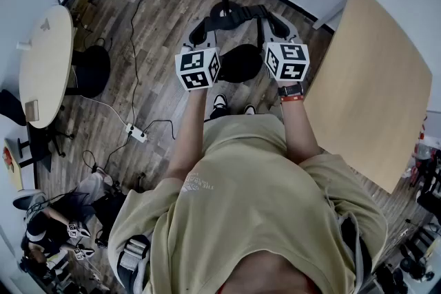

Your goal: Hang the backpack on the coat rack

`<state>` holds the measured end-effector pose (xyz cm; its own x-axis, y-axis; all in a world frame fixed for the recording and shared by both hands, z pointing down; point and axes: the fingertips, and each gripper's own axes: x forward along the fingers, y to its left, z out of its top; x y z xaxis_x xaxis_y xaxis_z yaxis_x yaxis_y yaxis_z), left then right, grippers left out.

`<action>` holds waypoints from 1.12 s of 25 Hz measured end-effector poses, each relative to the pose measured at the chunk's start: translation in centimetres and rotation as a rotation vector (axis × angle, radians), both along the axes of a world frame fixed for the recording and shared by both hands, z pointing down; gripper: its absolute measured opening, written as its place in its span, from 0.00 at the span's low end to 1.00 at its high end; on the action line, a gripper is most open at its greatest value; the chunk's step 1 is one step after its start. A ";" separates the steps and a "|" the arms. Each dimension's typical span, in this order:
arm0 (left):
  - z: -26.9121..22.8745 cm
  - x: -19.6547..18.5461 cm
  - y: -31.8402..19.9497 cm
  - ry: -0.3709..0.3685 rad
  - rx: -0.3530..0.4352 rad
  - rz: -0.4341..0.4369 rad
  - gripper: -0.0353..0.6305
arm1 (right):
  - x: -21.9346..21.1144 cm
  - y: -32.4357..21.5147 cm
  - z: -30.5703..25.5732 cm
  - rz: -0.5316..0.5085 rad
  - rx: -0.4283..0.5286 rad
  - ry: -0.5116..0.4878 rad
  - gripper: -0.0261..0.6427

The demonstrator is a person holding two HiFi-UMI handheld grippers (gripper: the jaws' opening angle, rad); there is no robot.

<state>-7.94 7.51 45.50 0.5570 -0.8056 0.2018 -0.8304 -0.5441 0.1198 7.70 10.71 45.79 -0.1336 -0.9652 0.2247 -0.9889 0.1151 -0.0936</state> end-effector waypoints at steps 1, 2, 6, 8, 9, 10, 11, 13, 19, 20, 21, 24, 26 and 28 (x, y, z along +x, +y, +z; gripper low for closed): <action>0.0 0.3 -0.2 0.004 0.001 0.001 0.09 | 0.3 -0.2 0.1 0.000 0.001 -0.003 0.11; -0.1 0.6 -0.4 0.008 0.002 0.001 0.09 | 0.5 -0.4 0.1 0.001 0.002 -0.006 0.11; -1.2 0.6 -0.9 0.031 0.013 0.006 0.09 | 0.4 -0.9 -0.4 0.000 0.009 0.004 0.11; -1.5 0.3 -1.4 0.035 0.019 0.006 0.09 | 0.1 -1.3 -0.6 0.001 0.012 0.008 0.11; -1.5 0.2 -1.7 0.036 0.021 0.006 0.09 | 0.0 -1.6 -0.7 0.003 0.012 0.007 0.11; -1.6 0.0 -2.0 0.036 0.022 0.006 0.09 | -0.2 -1.8 -0.7 0.006 0.012 0.004 0.11; -1.6 -0.2 -2.2 0.035 0.022 0.007 0.09 | -0.3 -2.1 -0.8 0.011 0.011 0.000 0.11; -1.7 -0.5 -2.8 0.037 0.017 0.010 0.09 | -0.7 -2.5 -1.0 0.020 0.007 -0.007 0.11; -0.7 -0.6 -4.7 0.043 0.001 0.024 0.09 | -0.7 -4.2 -0.6 0.040 0.000 -0.002 0.11; -0.6 -0.6 -5.0 0.042 0.000 0.027 0.09 | -0.7 -4.5 -0.6 0.045 0.000 -0.001 0.11; -0.6 -0.6 -5.3 0.040 0.000 0.030 0.09 | -0.8 -4.8 -0.6 0.050 -0.001 -0.001 0.11; -0.5 -0.5 -6.2 0.027 0.013 0.038 0.09 | -0.6 -5.6 -0.5 0.065 -0.006 -0.004 0.11; -0.2 -0.3 -6.5 0.028 0.016 0.052 0.09 | -0.5 -5.9 -0.2 0.077 -0.014 -0.006 0.11; 0.1 -0.1 -7.0 0.033 0.014 0.067 0.09 | -0.4 -6.3 0.2 0.088 -0.028 -0.007 0.11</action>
